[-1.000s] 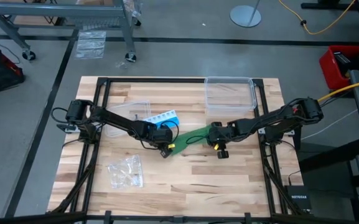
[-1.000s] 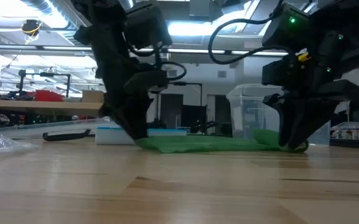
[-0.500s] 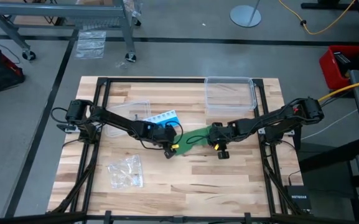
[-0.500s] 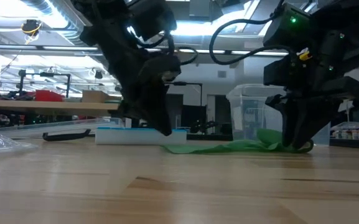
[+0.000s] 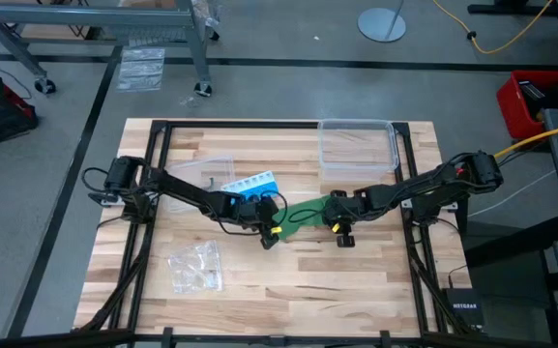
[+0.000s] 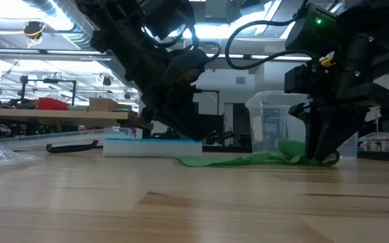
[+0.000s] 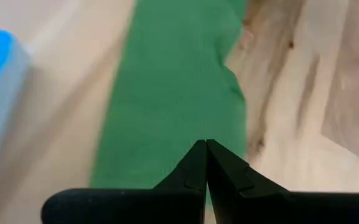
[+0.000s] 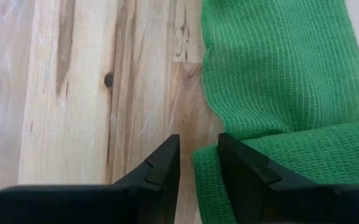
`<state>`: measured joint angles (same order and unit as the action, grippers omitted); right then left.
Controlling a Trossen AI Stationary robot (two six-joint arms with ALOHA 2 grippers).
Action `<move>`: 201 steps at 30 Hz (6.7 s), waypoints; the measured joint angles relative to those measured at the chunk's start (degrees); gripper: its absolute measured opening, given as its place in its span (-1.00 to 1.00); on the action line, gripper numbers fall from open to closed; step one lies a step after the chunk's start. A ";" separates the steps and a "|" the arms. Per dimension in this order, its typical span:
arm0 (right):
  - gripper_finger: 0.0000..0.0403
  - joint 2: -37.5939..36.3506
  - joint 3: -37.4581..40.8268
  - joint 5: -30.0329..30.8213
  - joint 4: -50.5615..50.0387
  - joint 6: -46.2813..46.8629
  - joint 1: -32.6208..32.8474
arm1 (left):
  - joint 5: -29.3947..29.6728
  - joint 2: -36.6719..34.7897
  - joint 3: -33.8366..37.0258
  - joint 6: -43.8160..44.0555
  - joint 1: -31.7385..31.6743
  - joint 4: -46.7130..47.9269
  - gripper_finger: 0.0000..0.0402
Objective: Roll bandage
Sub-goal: Roll the green bandage
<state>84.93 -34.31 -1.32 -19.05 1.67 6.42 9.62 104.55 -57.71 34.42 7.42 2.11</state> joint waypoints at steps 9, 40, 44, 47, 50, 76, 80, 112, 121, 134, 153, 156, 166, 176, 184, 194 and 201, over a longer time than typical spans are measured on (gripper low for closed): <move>-0.44 0.07 0.13 0.18 1.03 0.02 0.00 | 0.00 4.63 0.00 1.74 2.47 -4.73 -1.00; -0.44 -0.13 -0.24 -1.22 -3.74 -0.68 -0.09 | -0.64 4.31 -0.22 0.49 5.33 10.33 -1.00; -0.44 -0.15 -0.31 -1.29 -4.52 -0.70 -0.07 | -1.43 4.33 -0.20 0.04 5.29 10.36 -1.00; -0.44 -0.18 -0.39 -1.33 -5.61 -0.72 -0.07 | -1.72 4.36 -0.15 0.04 5.48 10.36 -1.00; -0.44 -0.20 -0.42 -1.38 -6.21 -0.72 -0.04 | -1.72 4.37 -0.06 0.90 5.55 9.88 -1.00; -0.44 -1.57 0.44 -3.10 1.08 0.45 -0.09 | -0.57 4.82 0.14 0.24 5.64 -6.65 -1.00; -0.44 -3.53 0.45 -3.77 1.61 0.44 -0.07 | -0.41 4.77 0.11 -0.37 5.64 -8.07 -1.00; -0.94 -15.21 0.07 14.85 -15.65 4.14 -0.04 | 5.41 4.55 -0.04 4.27 2.45 -3.23 -1.00; -0.96 -15.30 0.09 17.29 -15.89 4.41 -0.07 | 5.80 4.40 -0.15 5.92 2.34 1.81 -1.00; -0.98 -15.30 1.01 17.31 -15.16 4.75 -0.07 | 5.77 4.33 -0.15 5.75 2.34 3.26 -1.00; -0.98 -15.30 0.88 17.23 -15.92 5.04 -0.07 | 5.67 4.44 -0.09 5.68 2.34 3.26 -1.00; -0.98 -15.30 -0.03 16.25 -16.75 4.52 -0.07 | 5.66 4.44 -0.09 5.68 2.34 3.24 -1.00; -0.98 -20.86 -5.85 16.29 -23.84 3.33 -0.07 | 5.62 4.49 -0.02 5.68 2.34 2.95 -1.00; -0.98 -35.63 -11.02 19.25 -37.83 5.91 -0.07 | 5.61 4.53 0.00 5.46 2.34 2.22 -1.00; -0.98 -42.40 -9.18 15.44 -38.18 7.11 -0.07 | 5.60 4.55 0.02 4.46 2.34 1.65 -1.00; -0.98 -36.10 -9.09 13.74 -37.43 6.45 -0.07 | 5.58 4.55 0.02 4.21 2.34 1.51 -1.00; -0.98 -29.01 -9.20 12.42 -36.24 6.45 -0.07 | 5.58 4.55 0.00 3.96 2.34 1.38 -1.00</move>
<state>55.92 -43.50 11.10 -55.29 8.13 6.35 15.20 109.10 -57.71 38.38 9.76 3.49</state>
